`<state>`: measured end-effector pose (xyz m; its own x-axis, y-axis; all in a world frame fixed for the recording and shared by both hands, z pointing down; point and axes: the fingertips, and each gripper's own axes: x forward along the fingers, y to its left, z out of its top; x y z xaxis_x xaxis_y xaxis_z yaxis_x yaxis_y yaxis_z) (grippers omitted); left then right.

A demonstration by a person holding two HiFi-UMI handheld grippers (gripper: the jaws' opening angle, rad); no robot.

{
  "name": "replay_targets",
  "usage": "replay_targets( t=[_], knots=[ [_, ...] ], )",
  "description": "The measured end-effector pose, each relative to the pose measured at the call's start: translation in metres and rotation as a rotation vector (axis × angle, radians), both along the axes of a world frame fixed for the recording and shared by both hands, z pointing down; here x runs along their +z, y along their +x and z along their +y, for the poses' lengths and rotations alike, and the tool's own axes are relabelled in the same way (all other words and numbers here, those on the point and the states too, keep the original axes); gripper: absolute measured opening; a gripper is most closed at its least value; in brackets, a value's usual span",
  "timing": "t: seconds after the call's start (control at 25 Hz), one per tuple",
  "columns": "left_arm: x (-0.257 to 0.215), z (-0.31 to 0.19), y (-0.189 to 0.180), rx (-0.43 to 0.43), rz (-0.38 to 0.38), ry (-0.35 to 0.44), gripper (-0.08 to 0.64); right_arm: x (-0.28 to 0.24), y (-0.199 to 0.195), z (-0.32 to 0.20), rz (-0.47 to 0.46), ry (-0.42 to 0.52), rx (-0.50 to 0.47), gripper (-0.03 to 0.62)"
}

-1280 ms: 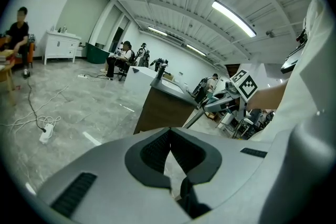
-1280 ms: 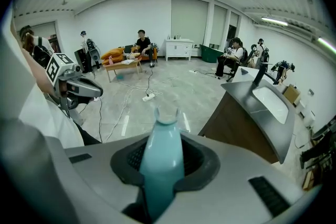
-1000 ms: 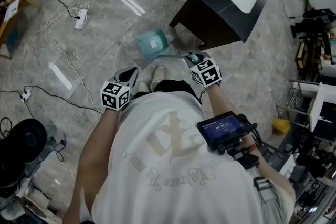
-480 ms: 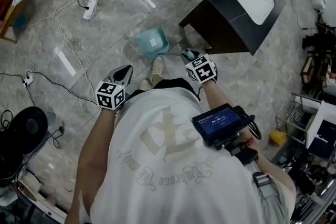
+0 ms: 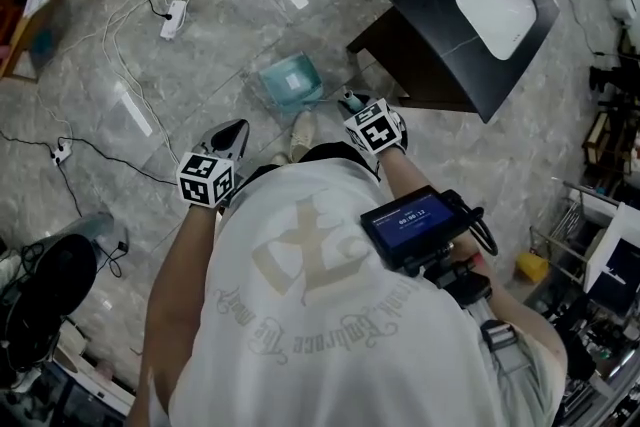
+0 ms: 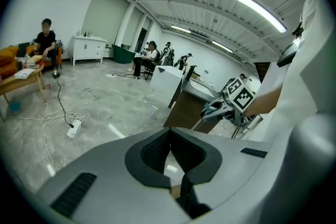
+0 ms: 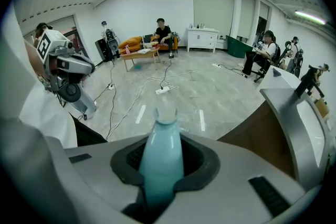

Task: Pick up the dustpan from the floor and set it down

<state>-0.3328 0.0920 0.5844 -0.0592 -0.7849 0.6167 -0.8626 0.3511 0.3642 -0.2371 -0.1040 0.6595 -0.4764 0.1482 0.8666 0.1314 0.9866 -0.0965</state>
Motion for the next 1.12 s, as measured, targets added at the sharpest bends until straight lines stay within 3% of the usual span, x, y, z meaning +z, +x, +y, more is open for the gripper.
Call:
replay_targets(
  t=[0.24,0.64,1.12],
  knots=[
    [-0.011,-0.003,0.000,0.005,-0.034,-0.012,0.011,0.010,-0.009,-0.001,-0.006,0.006,-0.011,0.095],
    [-0.009,-0.029,-0.024,-0.039,-0.014,-0.072,0.012,0.039,-0.052,-0.040,0.038,-0.023,-0.026,0.095],
    [-0.011,-0.026,-0.037,-0.070,0.000,-0.077,0.011,0.061,-0.089,-0.058,0.039,0.010,-0.036,0.095]
  ],
)
